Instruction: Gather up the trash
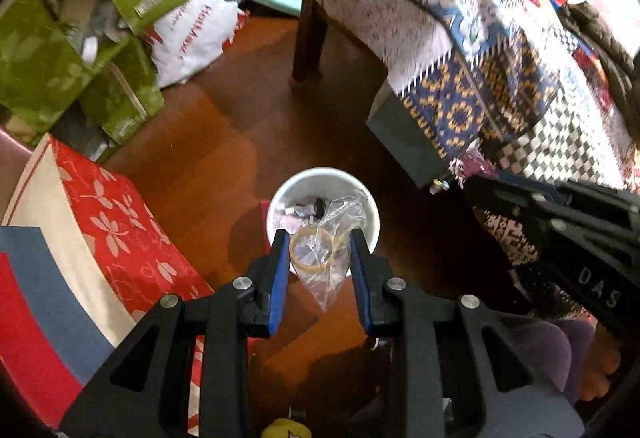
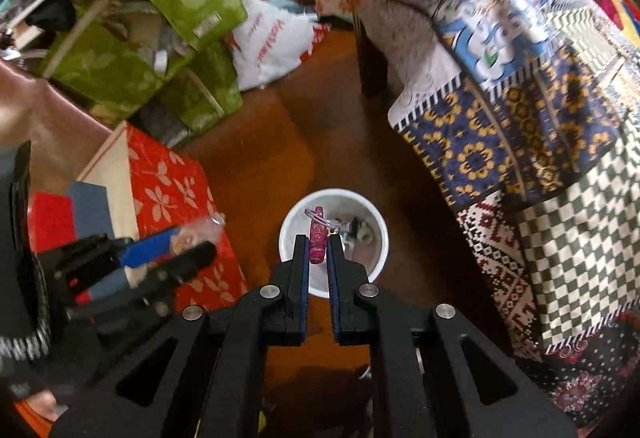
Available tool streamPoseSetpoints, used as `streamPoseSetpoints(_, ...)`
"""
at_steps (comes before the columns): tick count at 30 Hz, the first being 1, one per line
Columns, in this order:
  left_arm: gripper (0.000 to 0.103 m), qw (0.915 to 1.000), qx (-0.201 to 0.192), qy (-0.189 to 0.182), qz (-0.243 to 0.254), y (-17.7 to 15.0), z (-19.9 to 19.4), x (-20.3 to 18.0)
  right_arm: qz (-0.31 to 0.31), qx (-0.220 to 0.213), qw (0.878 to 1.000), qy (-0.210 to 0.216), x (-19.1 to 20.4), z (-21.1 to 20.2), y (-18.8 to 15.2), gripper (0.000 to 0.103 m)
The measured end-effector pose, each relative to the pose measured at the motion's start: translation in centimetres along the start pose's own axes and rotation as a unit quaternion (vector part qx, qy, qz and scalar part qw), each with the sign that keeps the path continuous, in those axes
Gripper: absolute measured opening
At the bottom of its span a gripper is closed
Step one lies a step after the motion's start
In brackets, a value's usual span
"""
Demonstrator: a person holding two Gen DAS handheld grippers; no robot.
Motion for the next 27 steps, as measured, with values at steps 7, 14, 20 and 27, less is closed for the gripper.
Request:
streamPoseSetpoints(7, 0.029, 0.9994, 0.035, -0.006, -0.004, -0.2, 3.0, -0.5, 0.029, 0.035, 0.998, 0.04, -0.5, 1.2, 1.1, 0.026)
streamPoseSetpoints(14, 0.037, 0.9986, 0.046, -0.024, -0.01, 1.0, 3.4, -1.9, 0.011, 0.011, 1.0, 0.008, -1.8, -0.6, 1.5, 0.035)
streamPoseSetpoints(20, 0.051, 0.9993, 0.033, -0.014, -0.007, 1.9, 2.2, -2.6, 0.011, -0.012, 1.0, -0.003, -2.9, -3.4, 0.8, 0.035)
streamPoseSetpoints(27, 0.051, 0.9993, -0.03, -0.02, -0.012, 2.5, -3.8, -2.7, -0.009, -0.075, 0.997, -0.033, -2.6, -9.3, -0.6, 0.035)
Point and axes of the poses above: each gripper's, at about its wrist camera, not at the fingertips, and z roughly the way its jaws point, x to its left, y to its top, the point moved 8 cm from there along z, roughly the way its jaws point, and after that the axes turned 8 degrees about y, right-handed, at the moved point
